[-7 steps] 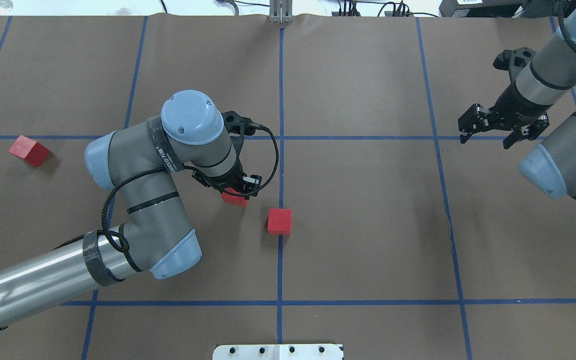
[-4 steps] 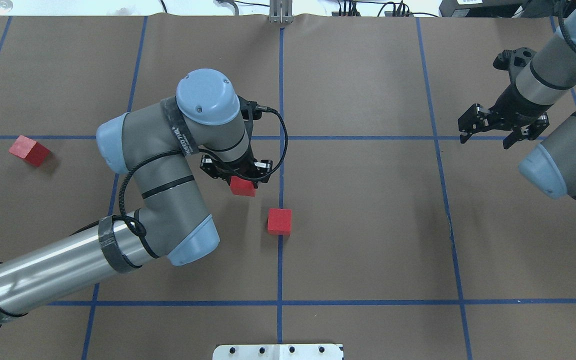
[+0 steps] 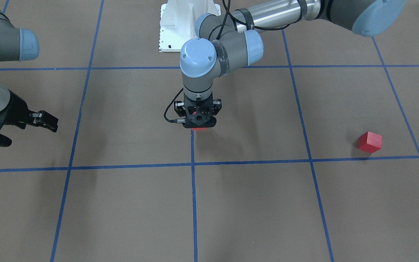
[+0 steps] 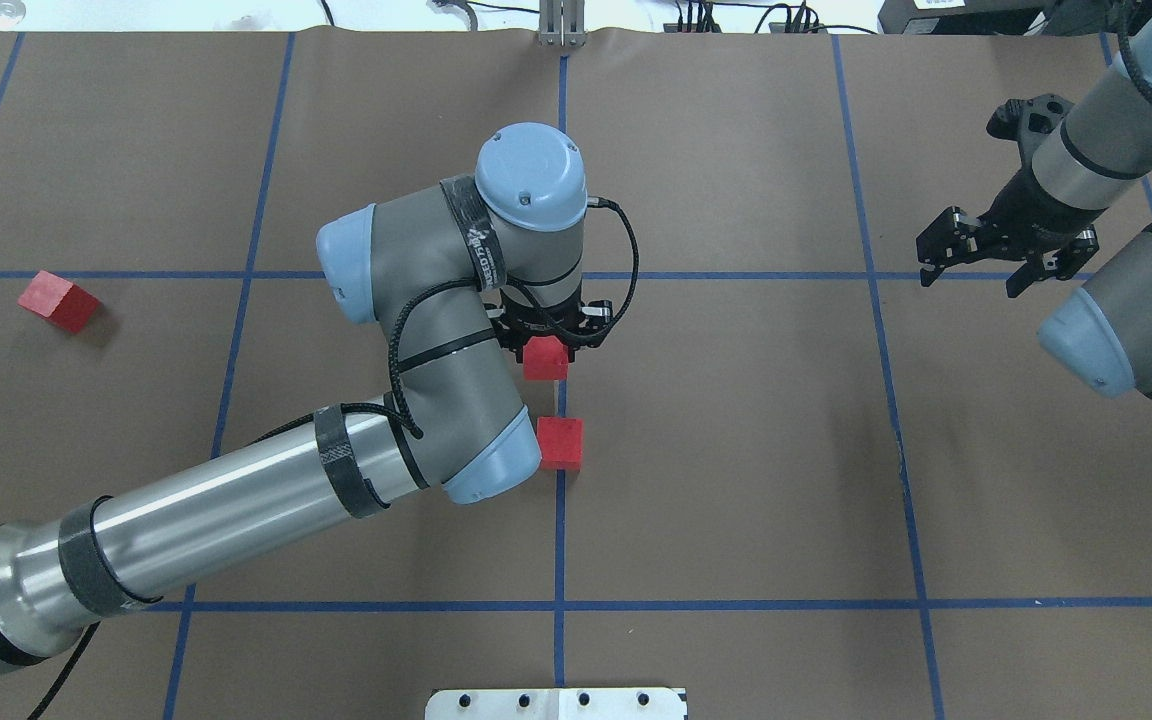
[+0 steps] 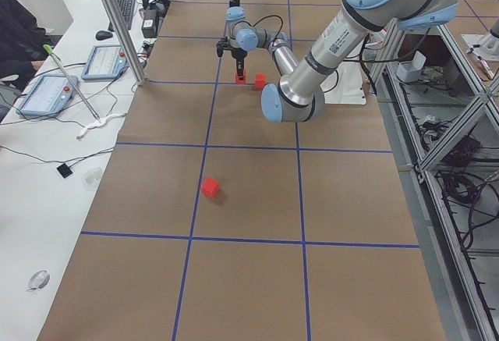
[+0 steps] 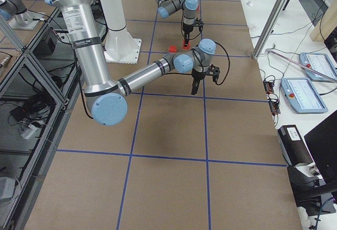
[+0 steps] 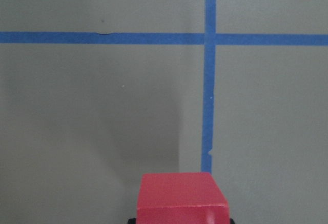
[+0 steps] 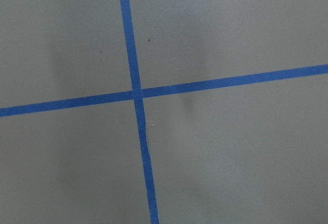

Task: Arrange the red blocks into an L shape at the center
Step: 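Carry the center cube with the left gripper to the placed cube's far side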

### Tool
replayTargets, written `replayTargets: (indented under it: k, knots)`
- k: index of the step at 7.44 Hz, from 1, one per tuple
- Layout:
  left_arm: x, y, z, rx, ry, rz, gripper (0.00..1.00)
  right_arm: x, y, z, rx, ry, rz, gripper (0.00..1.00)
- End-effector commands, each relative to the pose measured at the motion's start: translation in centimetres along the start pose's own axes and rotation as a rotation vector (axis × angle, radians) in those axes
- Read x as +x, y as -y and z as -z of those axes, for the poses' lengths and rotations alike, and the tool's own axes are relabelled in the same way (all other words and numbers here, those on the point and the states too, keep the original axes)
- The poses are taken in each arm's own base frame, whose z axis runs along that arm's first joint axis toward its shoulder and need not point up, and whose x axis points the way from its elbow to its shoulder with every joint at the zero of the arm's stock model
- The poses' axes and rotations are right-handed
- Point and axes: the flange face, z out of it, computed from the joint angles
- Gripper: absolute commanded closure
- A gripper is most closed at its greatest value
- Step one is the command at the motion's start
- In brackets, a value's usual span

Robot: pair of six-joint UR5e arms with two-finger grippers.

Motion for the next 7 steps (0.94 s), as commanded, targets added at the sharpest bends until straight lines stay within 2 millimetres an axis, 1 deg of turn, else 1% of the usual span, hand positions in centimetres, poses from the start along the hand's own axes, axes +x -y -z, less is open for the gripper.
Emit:
replayTargets:
  k: [1,5,7]
  knots:
    - [1.49,-2.02,-1.60,-0.014,0.011,-0.013,1.00,-0.12,-0.05,0.06,0.001,0.001,0.002,0.00]
    - [1.70,-2.28,-2.01,0.011,0.013,-0.078,1.00,0.00,-0.04,-0.05,-0.001,0.000,-0.001,0.00]
    - [1.72,-2.49,-2.14,0.009,0.014,-0.080,1.00,0.04,-0.01,-0.10,-0.002,-0.001,-0.002,0.00]
